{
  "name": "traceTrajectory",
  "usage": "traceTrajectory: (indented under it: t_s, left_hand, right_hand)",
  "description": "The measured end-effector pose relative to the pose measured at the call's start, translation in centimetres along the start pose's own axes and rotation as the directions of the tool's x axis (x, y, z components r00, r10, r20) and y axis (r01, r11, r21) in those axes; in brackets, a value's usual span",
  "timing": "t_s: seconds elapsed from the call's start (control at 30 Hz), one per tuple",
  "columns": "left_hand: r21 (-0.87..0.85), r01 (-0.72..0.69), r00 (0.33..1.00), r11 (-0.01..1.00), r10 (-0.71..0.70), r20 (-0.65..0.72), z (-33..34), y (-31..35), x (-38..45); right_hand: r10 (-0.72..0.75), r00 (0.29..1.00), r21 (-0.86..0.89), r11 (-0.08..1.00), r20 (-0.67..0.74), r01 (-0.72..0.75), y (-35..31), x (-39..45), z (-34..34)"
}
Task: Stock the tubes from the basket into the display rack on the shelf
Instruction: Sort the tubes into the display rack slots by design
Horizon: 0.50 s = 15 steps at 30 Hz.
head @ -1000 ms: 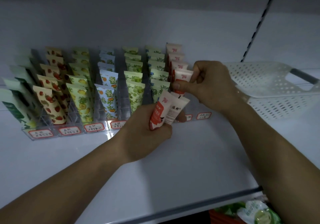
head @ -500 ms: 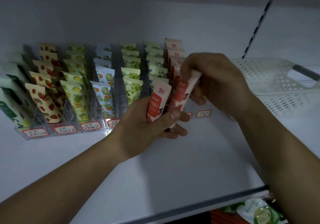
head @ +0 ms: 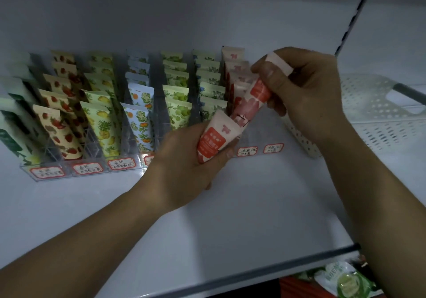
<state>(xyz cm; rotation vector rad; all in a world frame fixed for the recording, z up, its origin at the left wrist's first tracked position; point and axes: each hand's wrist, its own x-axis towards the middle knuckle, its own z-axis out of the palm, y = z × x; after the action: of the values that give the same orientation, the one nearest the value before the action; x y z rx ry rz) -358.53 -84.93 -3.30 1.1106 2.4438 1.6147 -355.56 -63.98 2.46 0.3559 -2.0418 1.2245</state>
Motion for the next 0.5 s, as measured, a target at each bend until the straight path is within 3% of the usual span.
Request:
traceTrajectory:
  t_s: [0.1, 0.23, 0.33, 0.5]
  left_hand:
    - [0.150, -0.047, 0.998, 0.988, 0.051, -0.028, -0.1, -0.4, -0.1]
    - [0.159, -0.013, 0.995, 0.987, 0.028, -0.096, -0.3, -0.2, 0.1]
    - [0.173, 0.019, 0.997, 0.985, -0.007, -0.071, -0.5, -0.1, 0.2]
    - [0.219, -0.012, 0.997, 0.976, 0.030, -0.076, -0.4, -0.5, 0.2]
  right_hand:
    - [-0.059, 0.998, -0.074, 0.996, 0.005, 0.059, -0.1, -0.2, 0.1]
    - [-0.091, 0.996, -0.174, 0.981, -0.009, 0.088, 0.5, -0.2, -0.1]
    - [-0.111, 0.993, -0.290, 0.950, 0.045, 0.120, 1.2, -0.2, -0.3]
    - [-0.259, 0.958, -0.465, 0.838, 0.118, 0.284, 1.4, -0.1, 0.1]
